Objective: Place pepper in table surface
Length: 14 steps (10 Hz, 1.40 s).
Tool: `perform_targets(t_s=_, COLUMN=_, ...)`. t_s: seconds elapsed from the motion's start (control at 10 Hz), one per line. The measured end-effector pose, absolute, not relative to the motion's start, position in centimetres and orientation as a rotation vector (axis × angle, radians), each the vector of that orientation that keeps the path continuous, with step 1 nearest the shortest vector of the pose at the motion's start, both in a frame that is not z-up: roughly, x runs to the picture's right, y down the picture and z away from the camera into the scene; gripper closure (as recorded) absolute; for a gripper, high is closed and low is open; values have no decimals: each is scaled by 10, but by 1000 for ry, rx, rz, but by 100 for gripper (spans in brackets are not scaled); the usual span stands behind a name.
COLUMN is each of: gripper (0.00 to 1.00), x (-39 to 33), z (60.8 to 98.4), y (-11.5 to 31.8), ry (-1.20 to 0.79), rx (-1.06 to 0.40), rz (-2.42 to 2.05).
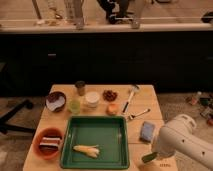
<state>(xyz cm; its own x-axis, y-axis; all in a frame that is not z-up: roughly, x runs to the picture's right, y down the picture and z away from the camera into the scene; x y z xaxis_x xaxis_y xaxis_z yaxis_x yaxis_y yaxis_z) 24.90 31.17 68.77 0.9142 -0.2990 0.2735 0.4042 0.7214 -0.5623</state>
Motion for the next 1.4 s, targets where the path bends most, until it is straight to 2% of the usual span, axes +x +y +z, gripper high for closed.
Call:
perform_targets(t_s=0.3, gripper=95, x=248, z=697, y=319, ry=-216, rx=-683, rz=-404)
perform_targets(t_s=1.4, gripper=95, x=249, z=697, y=321, ry=-217, rx=-687, rz=-401)
